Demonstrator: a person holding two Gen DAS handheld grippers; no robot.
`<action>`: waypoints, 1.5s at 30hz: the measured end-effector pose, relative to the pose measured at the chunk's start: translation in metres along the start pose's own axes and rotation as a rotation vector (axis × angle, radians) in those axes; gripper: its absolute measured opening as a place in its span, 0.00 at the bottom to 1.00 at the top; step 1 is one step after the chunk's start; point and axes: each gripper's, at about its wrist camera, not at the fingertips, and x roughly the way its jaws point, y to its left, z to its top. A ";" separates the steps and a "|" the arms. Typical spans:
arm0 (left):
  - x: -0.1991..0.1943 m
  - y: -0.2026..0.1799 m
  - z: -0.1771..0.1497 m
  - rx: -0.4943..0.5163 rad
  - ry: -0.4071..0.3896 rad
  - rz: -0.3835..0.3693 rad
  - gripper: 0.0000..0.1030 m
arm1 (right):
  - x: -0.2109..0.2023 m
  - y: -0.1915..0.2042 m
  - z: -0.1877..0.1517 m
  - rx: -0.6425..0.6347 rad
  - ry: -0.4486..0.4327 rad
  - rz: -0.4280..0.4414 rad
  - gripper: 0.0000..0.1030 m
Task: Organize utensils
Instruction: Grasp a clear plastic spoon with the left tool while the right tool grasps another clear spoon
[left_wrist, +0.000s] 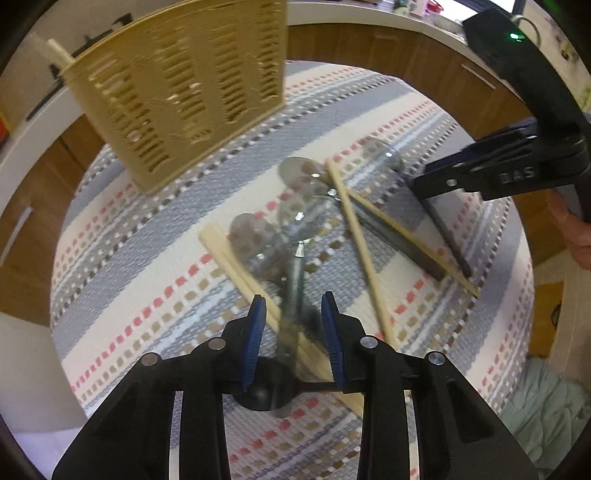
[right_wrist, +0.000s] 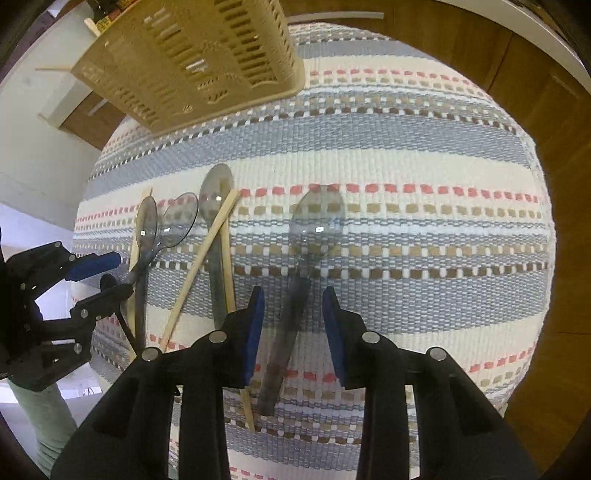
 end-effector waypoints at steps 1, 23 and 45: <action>0.002 -0.001 0.001 0.009 0.010 0.012 0.28 | 0.003 0.001 0.000 0.000 0.010 0.003 0.29; 0.028 -0.031 0.023 -0.001 0.076 0.131 0.12 | 0.015 0.034 0.001 -0.080 0.001 -0.078 0.09; 0.000 0.034 -0.004 -0.275 0.007 -0.045 0.13 | -0.012 0.009 -0.001 -0.062 -0.057 -0.006 0.09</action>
